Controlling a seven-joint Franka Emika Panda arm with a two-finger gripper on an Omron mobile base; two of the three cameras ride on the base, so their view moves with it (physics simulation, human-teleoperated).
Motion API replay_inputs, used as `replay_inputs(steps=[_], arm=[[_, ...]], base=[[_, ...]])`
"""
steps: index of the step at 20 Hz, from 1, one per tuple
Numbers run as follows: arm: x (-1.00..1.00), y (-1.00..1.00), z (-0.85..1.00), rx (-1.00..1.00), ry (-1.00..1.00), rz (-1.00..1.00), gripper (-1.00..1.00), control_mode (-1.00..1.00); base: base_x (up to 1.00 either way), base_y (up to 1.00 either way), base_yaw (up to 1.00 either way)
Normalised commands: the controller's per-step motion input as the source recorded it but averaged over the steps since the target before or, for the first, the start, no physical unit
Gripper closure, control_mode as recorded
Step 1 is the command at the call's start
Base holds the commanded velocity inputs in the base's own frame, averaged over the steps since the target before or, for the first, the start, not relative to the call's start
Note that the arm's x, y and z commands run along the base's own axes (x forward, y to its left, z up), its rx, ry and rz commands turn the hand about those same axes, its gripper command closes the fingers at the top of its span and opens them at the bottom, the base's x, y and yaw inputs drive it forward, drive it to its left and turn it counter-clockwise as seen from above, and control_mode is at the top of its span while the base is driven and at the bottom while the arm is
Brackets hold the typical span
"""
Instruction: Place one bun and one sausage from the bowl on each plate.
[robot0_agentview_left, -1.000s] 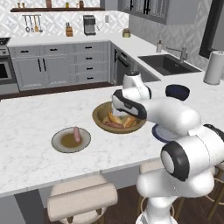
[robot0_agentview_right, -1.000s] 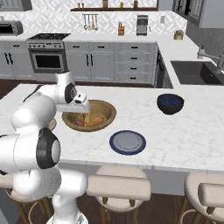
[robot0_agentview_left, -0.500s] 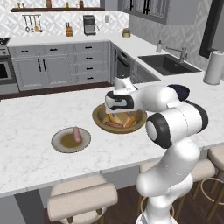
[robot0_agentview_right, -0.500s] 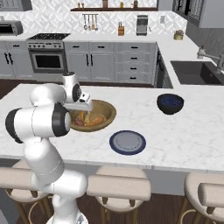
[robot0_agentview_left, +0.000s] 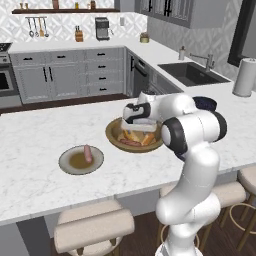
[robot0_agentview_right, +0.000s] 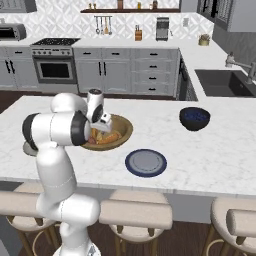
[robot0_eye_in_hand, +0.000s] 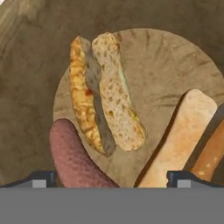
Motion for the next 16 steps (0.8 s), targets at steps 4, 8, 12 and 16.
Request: replay_inputs(steps=[4, 8, 12, 16], arm=[[0.43, 0.0, -0.21, 0.06, -0.02, 0.0, -1.0, -1.0], [0.53, 0.05, -0.16, 0.0, -0.01, 0.0, -1.0, -1.0], [0.4, 0.21, -0.07, 0.0, 0.0, 0.0, -1.0, -1.0], [0.37, 0.08, -0.44, -0.04, 0.0, 0.0, -1.0, -1.0]], base=[[0.0, 0.0, 0.0], [0.0, 0.0, 0.0], [0.0, 0.0, 0.0], [0.0, 0.0, 0.0]])
